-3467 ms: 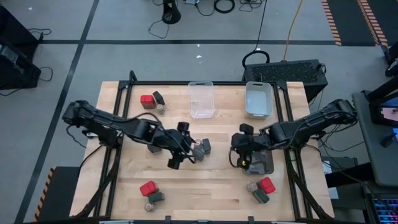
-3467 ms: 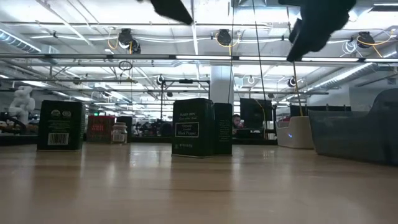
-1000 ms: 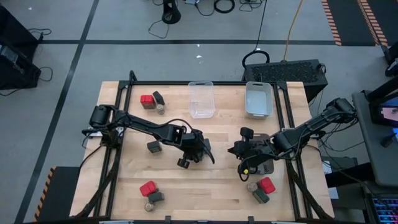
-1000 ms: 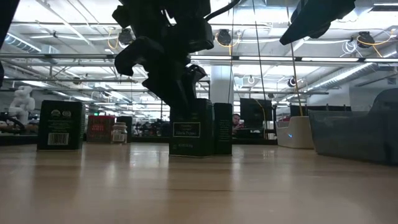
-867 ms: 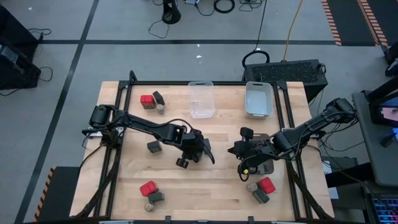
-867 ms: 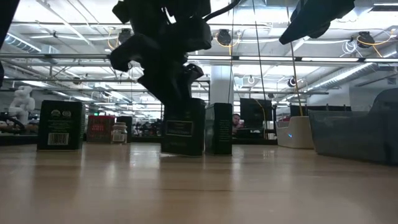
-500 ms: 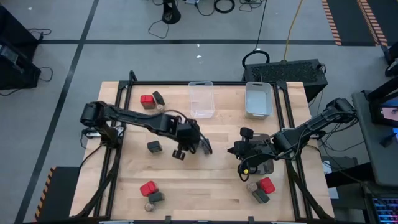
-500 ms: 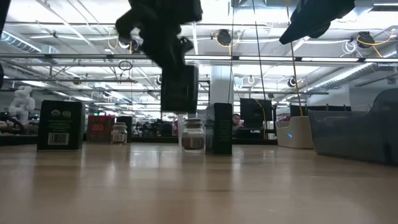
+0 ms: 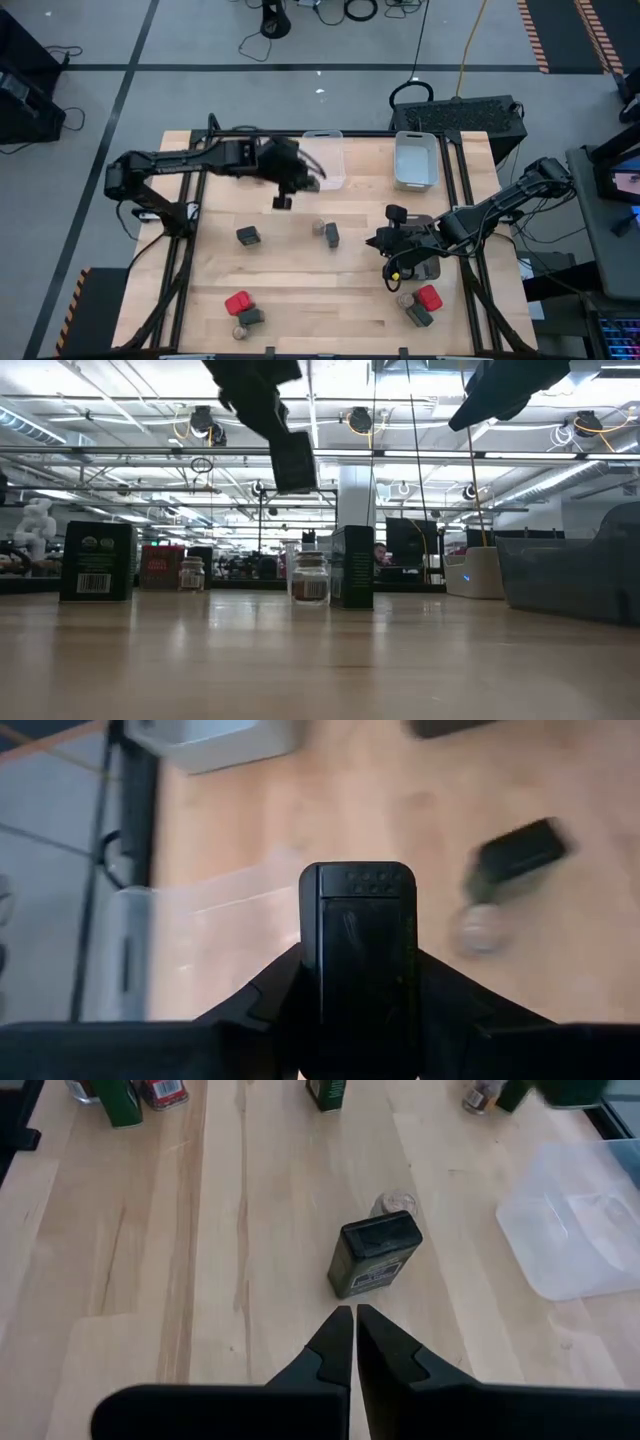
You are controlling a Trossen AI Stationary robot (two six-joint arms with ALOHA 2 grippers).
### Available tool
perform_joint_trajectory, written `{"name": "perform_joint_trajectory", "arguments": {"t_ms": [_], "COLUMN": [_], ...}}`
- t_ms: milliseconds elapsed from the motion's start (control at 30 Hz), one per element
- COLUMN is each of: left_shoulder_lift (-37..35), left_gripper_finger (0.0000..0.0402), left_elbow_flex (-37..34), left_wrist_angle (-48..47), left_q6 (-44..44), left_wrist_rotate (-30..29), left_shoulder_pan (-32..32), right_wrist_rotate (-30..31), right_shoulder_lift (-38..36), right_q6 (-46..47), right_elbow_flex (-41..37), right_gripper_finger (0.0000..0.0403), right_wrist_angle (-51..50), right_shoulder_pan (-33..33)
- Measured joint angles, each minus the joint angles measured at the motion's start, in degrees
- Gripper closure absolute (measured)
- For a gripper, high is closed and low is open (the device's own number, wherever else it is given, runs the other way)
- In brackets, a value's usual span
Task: Sort spices by type
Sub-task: Put the black seasoning can into the transparent bin
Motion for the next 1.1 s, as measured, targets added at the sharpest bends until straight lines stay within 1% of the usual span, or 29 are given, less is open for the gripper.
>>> {"name": "perform_joint_trajectory", "arguments": {"t_ms": [100,200,267,333,400,500,567,633,700,800,867,1100], "left_shoulder_lift": [1.7,3.4,4.5,6.0,8.1,12.8,16.7,20.9,24.8,29.0,30.5,34.4], "left_gripper_finger": [0.0267,0.0267,0.0267,0.0267,0.0267,0.0267,0.0267,0.0267,0.0267,0.0267,0.0267,0.0267], "left_elbow_flex": [0.0,0.0,0.0,0.1,1.5,7.0,12.5,18.8,24.7,30.9,32.2,32.2], "left_wrist_angle": [2.7,6.8,10.7,14.3,14.8,12.6,9.7,5.4,-0.2,-5.9,-6.8,-10.0], "left_q6": [3.7,6.9,7.3,7.3,7.3,7.2,7.2,7.4,8.3,8.7,8.8,11.7], "left_wrist_rotate": [0.1,3.1,5.5,6.3,7.8,11.3,12.1,12.3,14.0,17.4,18.2,18.1], "left_shoulder_pan": [4.2,8.6,11.2,13.6,16.0,18.9,20.3,21.5,22.7,23.7,24.1,24.4], "right_wrist_rotate": [0.0,0.0,0.0,0.1,0.1,0.3,0.4,0.9,1.3,1.3,1.3,1.3], "right_shoulder_lift": [0.0,0.0,0.0,0.0,0.0,0.0,0.0,0.0,0.0,0.0,0.0,0.0], "right_q6": [0.0,0.0,0.0,0.0,0.0,-0.7,-1.4,-1.6,-1.6,-1.6,-1.8,-3.8], "right_elbow_flex": [0.0,0.0,0.0,0.0,0.0,0.0,0.0,0.0,0.0,0.0,0.0,0.0], "right_gripper_finger": [0.0403,0.0403,0.0403,0.0403,0.0403,0.0403,0.0403,0.0403,0.0403,0.0403,0.0403,0.0403], "right_wrist_angle": [0.5,0.8,0.8,0.8,0.8,0.8,0.8,0.6,0.1,-0.5,-0.9,-0.9], "right_shoulder_pan": [0.0,0.0,0.0,-0.2,-0.2,-0.5,-0.6,-0.9,-0.9,-0.9,-0.9,-0.9]}}
